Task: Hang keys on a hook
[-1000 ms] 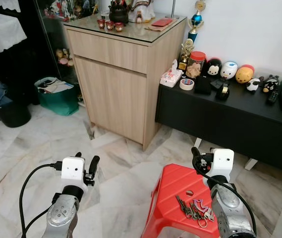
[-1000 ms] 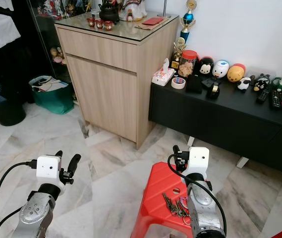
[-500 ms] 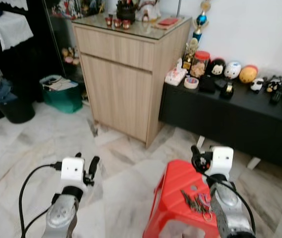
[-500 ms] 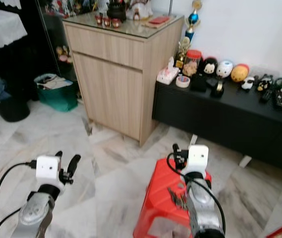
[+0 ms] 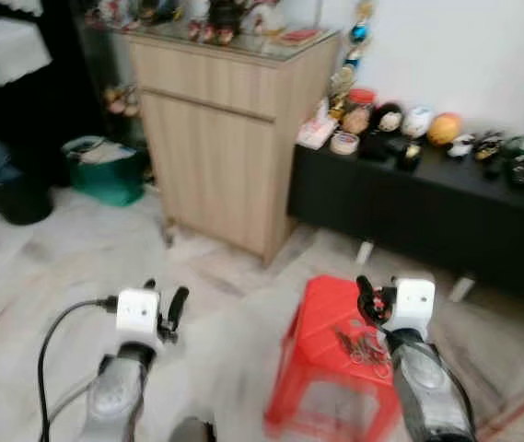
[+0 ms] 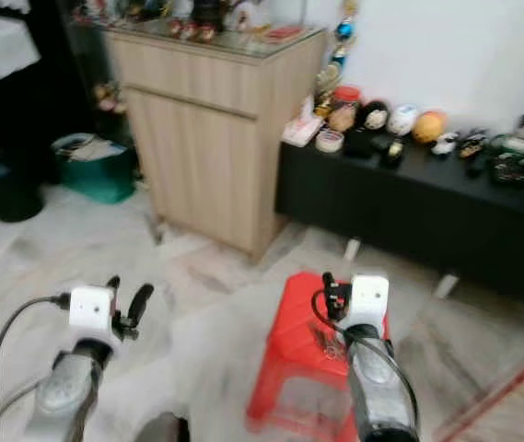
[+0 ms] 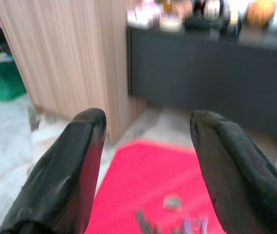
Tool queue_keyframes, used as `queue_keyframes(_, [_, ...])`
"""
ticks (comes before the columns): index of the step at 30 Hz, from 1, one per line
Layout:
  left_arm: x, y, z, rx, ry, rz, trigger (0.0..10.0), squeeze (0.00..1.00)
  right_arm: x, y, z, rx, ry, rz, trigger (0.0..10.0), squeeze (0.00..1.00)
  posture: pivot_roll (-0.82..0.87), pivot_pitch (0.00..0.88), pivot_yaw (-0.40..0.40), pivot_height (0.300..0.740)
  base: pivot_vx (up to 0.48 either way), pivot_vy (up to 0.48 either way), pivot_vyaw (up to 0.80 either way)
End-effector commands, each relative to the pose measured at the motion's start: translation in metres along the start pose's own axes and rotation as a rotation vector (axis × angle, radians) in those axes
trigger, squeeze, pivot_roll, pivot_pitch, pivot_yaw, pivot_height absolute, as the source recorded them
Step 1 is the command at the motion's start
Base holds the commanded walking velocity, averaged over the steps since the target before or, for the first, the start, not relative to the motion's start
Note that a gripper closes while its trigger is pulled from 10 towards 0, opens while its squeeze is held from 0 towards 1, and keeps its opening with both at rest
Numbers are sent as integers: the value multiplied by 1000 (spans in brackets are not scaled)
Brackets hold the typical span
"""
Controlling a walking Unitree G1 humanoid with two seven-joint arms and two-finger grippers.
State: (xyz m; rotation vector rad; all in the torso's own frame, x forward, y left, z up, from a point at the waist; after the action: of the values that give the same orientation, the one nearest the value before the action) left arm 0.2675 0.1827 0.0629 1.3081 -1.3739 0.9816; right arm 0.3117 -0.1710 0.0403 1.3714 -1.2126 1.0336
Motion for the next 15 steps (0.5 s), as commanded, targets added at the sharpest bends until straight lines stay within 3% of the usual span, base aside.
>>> queue_keyframes(1, [7, -4, 1, -24, -9, 22, 10000, 0, 1, -1, -1, 1, 0, 1, 10000, 0, 56, 0, -63, 655, 0, 0, 0])
queue_keyframes(8, [7, -4, 4, -37, 3, 19, 10000, 0, -4, -2, 2, -16, 0, -36, 10000, 0, 55, 0, -62, 655, 0, 0, 0])
queue_keyframes(15, [7, -4, 5, -52, 4, 13, 10000, 0, -6, -2, 0, -6, 0, -48, 10000, 0, 55, 0, -63, 610, 0, 0, 0])
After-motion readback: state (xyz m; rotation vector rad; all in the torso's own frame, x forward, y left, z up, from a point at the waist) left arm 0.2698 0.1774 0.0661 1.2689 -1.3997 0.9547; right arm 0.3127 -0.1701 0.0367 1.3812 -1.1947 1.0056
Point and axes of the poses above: a point about 5 cm out from each wrist's last joint towards the gripper, its own y axis pointing back from the gripper into the wrist, its own x axis along the axis of the wrist's last joint, z = x × y, the point moved 2 cm from there along -y, pointing out of the wrist towards the gripper, and after that the axes turned 6 degrees about -y, right-handed, at the moved point
